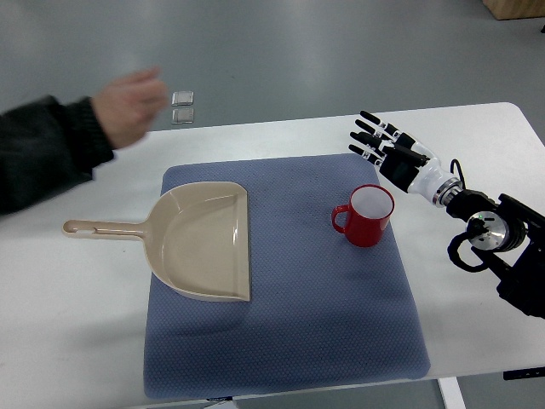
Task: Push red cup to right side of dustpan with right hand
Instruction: 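Move the right hand down toward the red mug's far side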
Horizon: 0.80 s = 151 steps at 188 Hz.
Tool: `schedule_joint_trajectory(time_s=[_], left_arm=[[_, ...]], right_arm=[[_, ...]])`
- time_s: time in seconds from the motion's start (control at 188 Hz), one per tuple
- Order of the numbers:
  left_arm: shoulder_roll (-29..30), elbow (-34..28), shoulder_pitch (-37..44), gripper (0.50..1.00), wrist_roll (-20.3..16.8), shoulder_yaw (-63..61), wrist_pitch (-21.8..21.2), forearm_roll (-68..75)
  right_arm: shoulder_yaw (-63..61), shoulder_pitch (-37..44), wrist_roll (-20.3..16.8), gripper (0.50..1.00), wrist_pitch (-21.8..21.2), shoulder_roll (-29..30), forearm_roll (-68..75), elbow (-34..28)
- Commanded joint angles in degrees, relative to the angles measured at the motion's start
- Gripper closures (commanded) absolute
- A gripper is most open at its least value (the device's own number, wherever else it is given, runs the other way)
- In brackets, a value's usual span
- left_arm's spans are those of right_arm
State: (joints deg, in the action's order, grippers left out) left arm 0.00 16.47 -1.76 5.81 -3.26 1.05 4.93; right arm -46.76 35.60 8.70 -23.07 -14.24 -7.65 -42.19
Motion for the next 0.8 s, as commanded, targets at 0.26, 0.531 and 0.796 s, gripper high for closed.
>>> schedule_joint_trajectory(time_s=[0.26,0.531,0.796], left_arm=[[0.00,0.05,0.00,0.500,0.00,-0.08,0.01,-0.01],[0.00,0.05,0.00,0.500,0.08,-0.08,0.01,-0.01],[0.00,0.05,0.00,0.500,0.00,-0.08,0.01,-0.01]], right_arm=[[0.35,0.09,0.00,0.566,-0.75,-0.35,-0.09,0.00],[0.96,-0.17,0.35,0.564,-8.22,-3.51,-2.10,-0.62],[0.96,-2.20,10.11,0.566,-11.93,-10.98,-19.16,-2.46]])
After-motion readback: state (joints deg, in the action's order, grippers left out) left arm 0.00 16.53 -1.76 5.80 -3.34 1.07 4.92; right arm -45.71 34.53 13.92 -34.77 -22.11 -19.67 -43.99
